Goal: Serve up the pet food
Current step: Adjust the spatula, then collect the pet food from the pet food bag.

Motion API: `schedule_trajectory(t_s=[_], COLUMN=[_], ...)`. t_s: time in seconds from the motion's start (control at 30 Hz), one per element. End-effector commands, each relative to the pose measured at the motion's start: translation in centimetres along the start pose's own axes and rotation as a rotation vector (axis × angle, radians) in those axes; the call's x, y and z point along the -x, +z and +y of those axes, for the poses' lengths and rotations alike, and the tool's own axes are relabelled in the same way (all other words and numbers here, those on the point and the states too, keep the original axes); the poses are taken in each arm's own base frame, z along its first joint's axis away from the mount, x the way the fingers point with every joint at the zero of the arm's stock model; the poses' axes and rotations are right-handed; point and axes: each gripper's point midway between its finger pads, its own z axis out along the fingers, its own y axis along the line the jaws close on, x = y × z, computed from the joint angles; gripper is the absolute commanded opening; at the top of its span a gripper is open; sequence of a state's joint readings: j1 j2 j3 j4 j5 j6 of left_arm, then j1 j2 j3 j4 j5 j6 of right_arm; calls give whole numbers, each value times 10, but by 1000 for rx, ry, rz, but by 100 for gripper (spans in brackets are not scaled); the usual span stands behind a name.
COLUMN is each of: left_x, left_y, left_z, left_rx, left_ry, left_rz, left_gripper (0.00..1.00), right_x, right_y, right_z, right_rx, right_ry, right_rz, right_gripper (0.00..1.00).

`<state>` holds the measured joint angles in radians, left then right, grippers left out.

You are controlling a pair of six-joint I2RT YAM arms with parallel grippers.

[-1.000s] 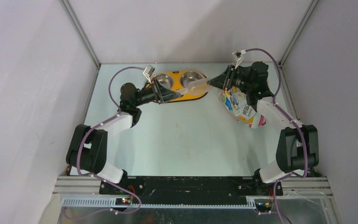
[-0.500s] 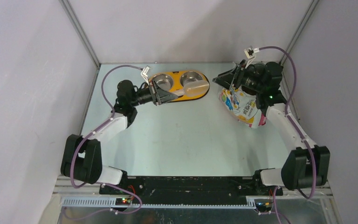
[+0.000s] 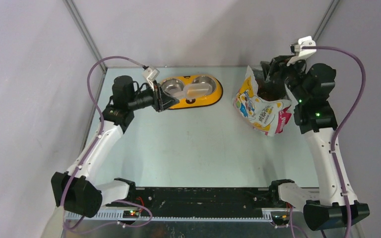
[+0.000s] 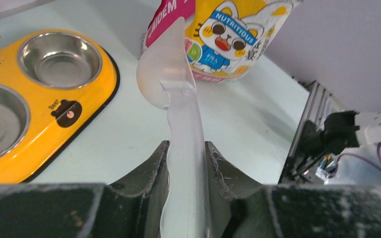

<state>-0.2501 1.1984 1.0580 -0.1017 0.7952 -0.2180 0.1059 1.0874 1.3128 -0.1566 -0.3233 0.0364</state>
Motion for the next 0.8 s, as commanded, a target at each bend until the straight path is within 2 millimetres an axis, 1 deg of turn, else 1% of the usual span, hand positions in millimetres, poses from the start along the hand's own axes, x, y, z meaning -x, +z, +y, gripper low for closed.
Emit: schedule_trajectory(t_s=[0.0,0.03,0.07,0.1,0.13,0.17,0.2,0.23,0.3,0.33,0.37,0.4,0.43,0.47,0.5,0.6,0.67,0.7,0.73,0.77], left_x=[-17,-24,-23,-27,-24,-27,-23,-24,-24,-24,-26,-27,-27,-27,-27,-24,-24,-23,-24,-23], left_y=[-16,-17,-17,-18,-18,-18,-20,-20,-21,-21,-20,-20,-18,-18,-17,-16,-16,-16,-16,-17], left_z=[1,2,0,2,0,0,-2,-2,-4,-4,-3,-2,-1,-2,-3,-3,-2,-3,-3,-2], left_rx=[25,22,21,22,18,18,19,18,12,14,17,17,16,7,3,6,10,10,11,14], left_ry=[78,67,71,65,76,74,91,92,94,90,74,65,49,42,32,20,15,16,14,17], left_rz=[76,84,71,71,53,50,34,32,21,19,18,19,20,20,16,3,-1,-5,-6,-11], left_gripper=[0,0,0,0,0,0,0,0,0,0,0,0,0,0,0,0,0,0,0,0], right_x=[-31,-42,-47,-58,-61,-68,-75,-83,-97,-107,-110,-121,-120,-129,-130,-136,-136,-136,-135,-136], right_y=[-16,-15,-16,-14,-14,-11,-12,-9,-7,-5,-3,-3,-1,-2,-1,-1,-2,-1,-1,-1], right_z=[-76,-83,-91,-97,-101,-108,-112,-118,-125,-128,-129,-132,-132,-134,-134,-137,-137,-136,-134,-131], right_rx=[-351,-375,-404,-415,-436,-457,-466,-479,-490,-489,-489,-489,-488,-487,-483,-482,-478,-469,-464,-448], right_ry=[-179,-184,-203,-212,-219,-224,-222,-220,-210,-204,-199,-191,-183,-173,-167,-163,-160,-157,-154,-149], right_rz=[179,219,242,282,299,334,368,397,443,474,485,523,525,557,563,585,585,586,582,582], right_gripper=[68,68,68,68,68,68,68,68,68,68,68,67,67,65,64,58,50,42,37,27])
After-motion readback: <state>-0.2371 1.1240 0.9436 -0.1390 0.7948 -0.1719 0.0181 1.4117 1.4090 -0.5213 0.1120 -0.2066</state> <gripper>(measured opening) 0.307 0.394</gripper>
